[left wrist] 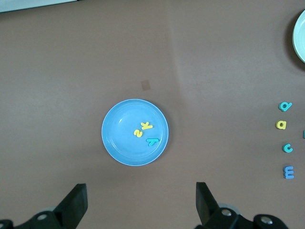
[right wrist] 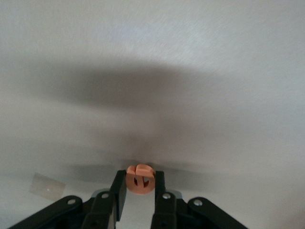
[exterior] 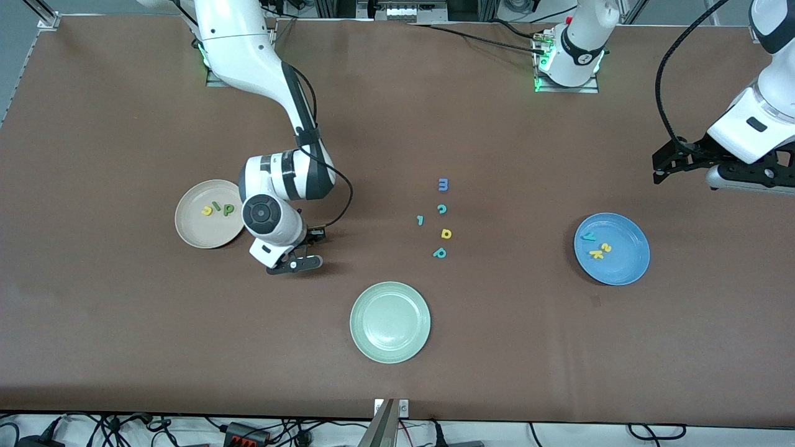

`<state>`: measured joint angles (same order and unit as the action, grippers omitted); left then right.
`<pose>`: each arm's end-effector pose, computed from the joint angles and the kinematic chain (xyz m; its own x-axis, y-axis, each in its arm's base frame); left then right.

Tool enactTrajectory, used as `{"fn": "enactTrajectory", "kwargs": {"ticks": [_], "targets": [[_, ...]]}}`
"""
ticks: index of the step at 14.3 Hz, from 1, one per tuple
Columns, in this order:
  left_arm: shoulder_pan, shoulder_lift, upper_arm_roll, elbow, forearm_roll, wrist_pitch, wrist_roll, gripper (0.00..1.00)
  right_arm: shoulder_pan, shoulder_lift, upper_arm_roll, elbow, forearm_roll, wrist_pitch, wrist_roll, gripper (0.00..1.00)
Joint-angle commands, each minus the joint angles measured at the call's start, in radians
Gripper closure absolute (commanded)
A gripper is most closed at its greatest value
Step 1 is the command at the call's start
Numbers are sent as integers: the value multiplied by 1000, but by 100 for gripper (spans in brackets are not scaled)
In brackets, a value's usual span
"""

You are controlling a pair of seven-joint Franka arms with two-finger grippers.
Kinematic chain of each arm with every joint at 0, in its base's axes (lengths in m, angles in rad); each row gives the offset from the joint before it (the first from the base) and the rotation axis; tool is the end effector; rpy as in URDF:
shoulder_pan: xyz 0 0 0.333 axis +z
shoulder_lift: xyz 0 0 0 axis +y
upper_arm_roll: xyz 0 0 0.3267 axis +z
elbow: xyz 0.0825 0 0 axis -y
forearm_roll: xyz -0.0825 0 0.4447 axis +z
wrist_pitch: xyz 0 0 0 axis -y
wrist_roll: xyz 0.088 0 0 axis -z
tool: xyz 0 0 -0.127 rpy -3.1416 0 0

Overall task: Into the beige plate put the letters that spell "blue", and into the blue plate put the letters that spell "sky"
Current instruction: 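Carry the orange letter to the white plate and open the right gripper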

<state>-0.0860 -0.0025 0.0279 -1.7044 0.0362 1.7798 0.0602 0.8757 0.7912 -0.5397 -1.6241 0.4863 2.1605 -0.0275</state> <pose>0.6301 -0.0328 0.5639 0.9893 -0.1253 0.0754 -0.1225 -0.9916 -0.0404 0.6626 0.2909 0.1438 0.9787 0.1710 -0.1136 0.1729 -0.9849 0.0071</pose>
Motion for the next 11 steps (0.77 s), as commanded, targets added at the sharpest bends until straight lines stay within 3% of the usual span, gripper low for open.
{"fn": "enactTrajectory", "kwargs": {"ticks": [1, 7, 11], "targets": [[-6, 16, 3, 29, 10, -8, 15, 0, -20, -53, -41, -26, 14, -81, -29, 86], [-5, 16, 3, 29, 10, -8, 15, 0, -21, -72, -233, -80, 14, -356, -188, 86], [-5, 16, 3, 29, 10, -8, 15, 0, -58, -72, -256, -195, 15, -341, -328, 86]]}}
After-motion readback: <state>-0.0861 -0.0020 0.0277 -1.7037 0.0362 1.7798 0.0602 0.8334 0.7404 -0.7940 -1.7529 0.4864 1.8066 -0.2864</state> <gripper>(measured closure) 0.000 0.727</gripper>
